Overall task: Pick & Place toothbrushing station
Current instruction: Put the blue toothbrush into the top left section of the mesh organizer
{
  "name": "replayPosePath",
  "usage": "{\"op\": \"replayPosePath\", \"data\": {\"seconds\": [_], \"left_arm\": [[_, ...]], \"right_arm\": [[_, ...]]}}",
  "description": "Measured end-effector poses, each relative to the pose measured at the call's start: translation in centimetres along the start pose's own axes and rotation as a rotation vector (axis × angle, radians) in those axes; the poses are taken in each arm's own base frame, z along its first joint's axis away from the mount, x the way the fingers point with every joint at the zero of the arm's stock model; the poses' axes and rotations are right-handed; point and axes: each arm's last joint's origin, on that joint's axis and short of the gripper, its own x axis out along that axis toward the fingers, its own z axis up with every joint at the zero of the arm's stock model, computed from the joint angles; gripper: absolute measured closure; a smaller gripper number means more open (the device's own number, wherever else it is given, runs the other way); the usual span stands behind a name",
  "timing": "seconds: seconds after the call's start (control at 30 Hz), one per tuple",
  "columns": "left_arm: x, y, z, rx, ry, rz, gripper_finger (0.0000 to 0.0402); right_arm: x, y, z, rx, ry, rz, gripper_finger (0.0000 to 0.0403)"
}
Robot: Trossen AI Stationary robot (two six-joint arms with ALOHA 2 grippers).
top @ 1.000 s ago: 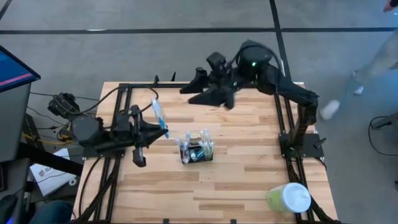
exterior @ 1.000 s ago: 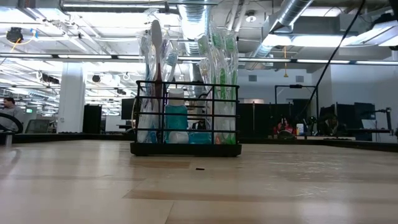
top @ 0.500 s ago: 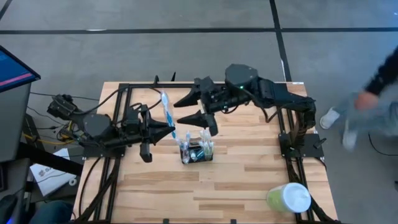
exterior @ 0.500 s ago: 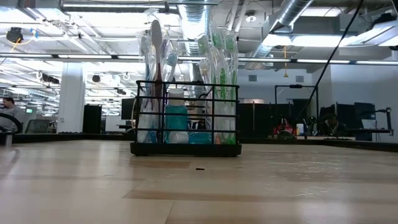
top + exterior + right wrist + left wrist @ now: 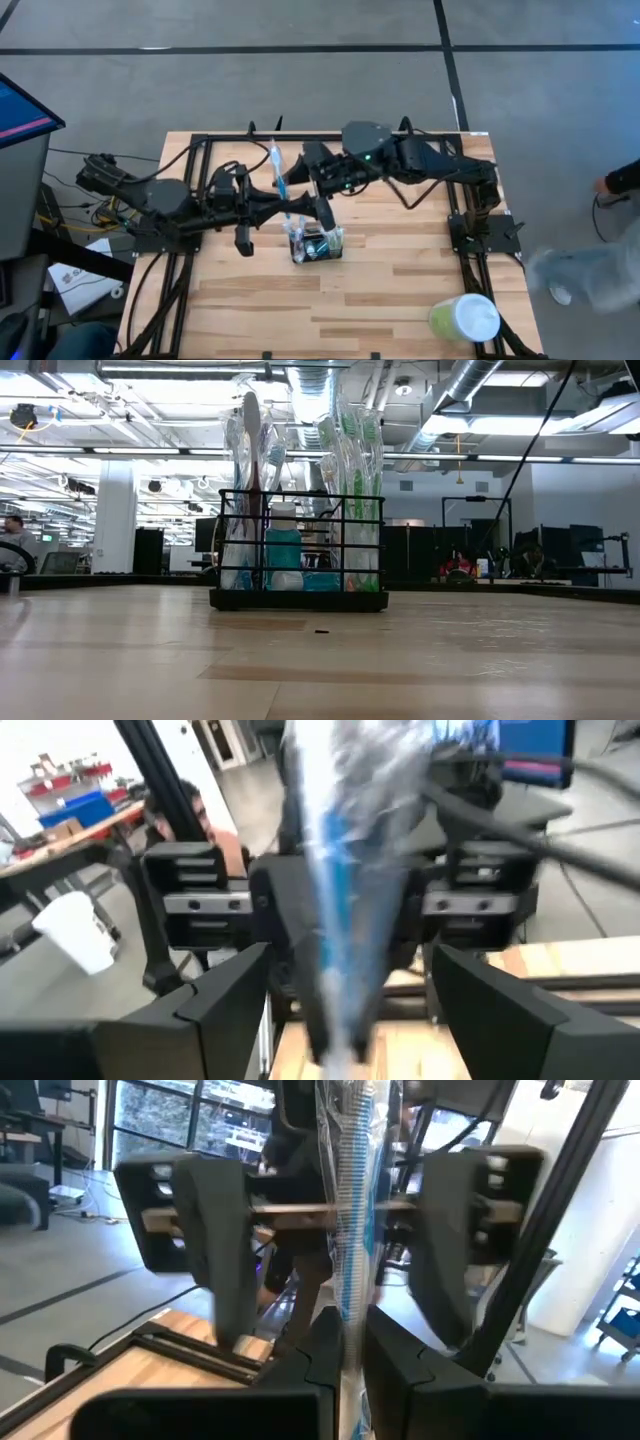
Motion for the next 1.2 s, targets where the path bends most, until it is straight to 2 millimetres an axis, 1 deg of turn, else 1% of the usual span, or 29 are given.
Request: {"op": "replayPosePath", "data": {"seconds": [0.17, 0.3, 0.43, 0.6, 0.67, 0.7, 0.8, 0.87, 0.93, 1.0, 1.07, 1.2], "left_arm": [[0.2, 0.0, -0.2, 0.004, 0.007, 0.003, 0.0390], [0.2, 0.0, -0.2, 0.006, 0.009, 0.006, 0.0390], [0.2, 0.0, -0.3, 0.006, 0.010, 0.007, 0.0390], [0.2, -0.1, -0.3, 0.006, 0.010, 0.002, 0.0389], [0.2, -0.1, -0.3, 0.000, 0.011, 0.004, 0.0381], [0.1, -0.2, -0.3, -0.002, 0.013, -0.007, 0.0375], [0.0, -0.3, -0.4, 0.017, 0.026, -0.020, 0.0347], [-0.2, -0.4, -0.7, 0.006, 0.052, -0.018, 0.0325], [-0.9, -0.1, -0.9, -0.018, 0.093, 0.020, 0.0302], [-1.6, 0.4, -0.9, -0.046, 0.118, 0.078, 0.0276], [-2.1, 0.8, -0.7, -0.076, 0.118, 0.100, 0.0248], [-2.6, 1.0, 0.5, -0.093, 0.053, 0.099, 0.0202]], "right_arm": [[0.2, 0.4, -0.1, -0.002, -0.005, -0.012, 0.0145], [-0.3, 0.6, 0.2, -0.004, -0.018, -0.018, 0.0177], [-0.4, 0.7, 0.2, -0.004, -0.015, -0.013, 0.0236], [-0.3, 1.1, 0.0, -0.026, -0.007, -0.004, 0.0341], [-0.3, 1.0, 0.0, -0.033, 0.000, -0.006, 0.0380], [-0.3, 1.0, 0.0, -0.033, 0.000, -0.007, 0.0386], [-0.3, 0.9, -0.2, -0.005, 0.012, -0.051, 0.0378], [-0.4, 0.7, -0.6, 0.006, 0.043, -0.086, 0.0380], [-0.4, 0.6, -1.0, 0.011, 0.085, -0.105, 0.0388], [-0.3, 0.8, -1.3, 0.012, 0.106, -0.120, 0.0388], [-0.3, 1.1, -1.6, 0.008, 0.123, -0.148, 0.0387], [-0.1, 2.1, -2.4, -0.018, 0.159, -0.180, 0.0387]]}}
